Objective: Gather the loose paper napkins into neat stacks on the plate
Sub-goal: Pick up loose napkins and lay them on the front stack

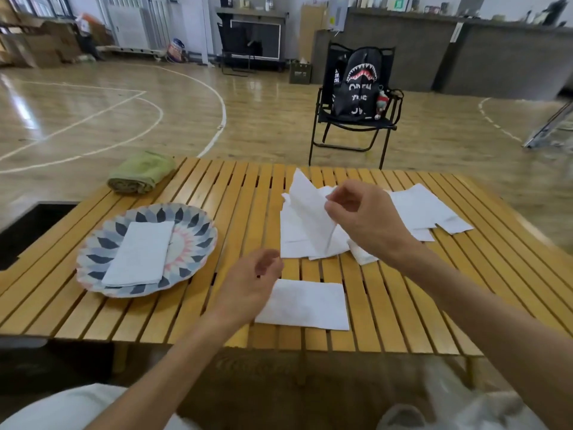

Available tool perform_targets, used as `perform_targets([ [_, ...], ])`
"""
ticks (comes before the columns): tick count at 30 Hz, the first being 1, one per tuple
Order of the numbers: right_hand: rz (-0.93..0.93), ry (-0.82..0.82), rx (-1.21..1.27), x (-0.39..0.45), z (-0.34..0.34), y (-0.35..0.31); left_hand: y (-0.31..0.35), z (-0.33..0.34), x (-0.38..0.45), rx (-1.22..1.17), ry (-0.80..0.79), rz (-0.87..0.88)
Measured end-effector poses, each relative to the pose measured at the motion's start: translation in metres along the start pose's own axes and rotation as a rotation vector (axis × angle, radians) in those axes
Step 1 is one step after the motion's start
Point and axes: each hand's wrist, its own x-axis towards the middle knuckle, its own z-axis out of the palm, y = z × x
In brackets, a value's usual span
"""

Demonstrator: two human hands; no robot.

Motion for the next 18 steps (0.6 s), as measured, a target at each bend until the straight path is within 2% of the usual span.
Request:
perform_targets([
  [3,-0.095,-0.068,0.021,-0.049,0.003,0.006,0.019,-0.009,0.005,-0.742,-0.154,-0.3],
  [4,-0.148,-0.099,-0.036,-0.062,0.006,0.01,0.022,-0.011,0.005,-0.887,-0.2,-0.353],
  [6,-0.24,-0.165,-0.135,-0.08,0.012,0.02,0.023,-0.012,0.005,-1.014,-0.238,-0.409],
  [10,-0.425,-0.163,-0.218,-0.087,0.015,0.023,0.021,-0.007,0.009,-0.886,-0.217,-0.432],
  [12,-0.454,-0.12,-0.213,-0.083,0.013,0.021,0.021,-0.004,0.01,-0.767,-0.216,-0.42],
  [14,-0.363,-0.074,-0.124,-0.079,0.012,0.018,0.022,-0.004,0.011,-0.685,-0.23,-0.398],
  [18,-0.128,-0.056,0.157,-0.078,0.01,0.02,0.023,-0.006,0.01,-0.701,-0.238,-0.411],
])
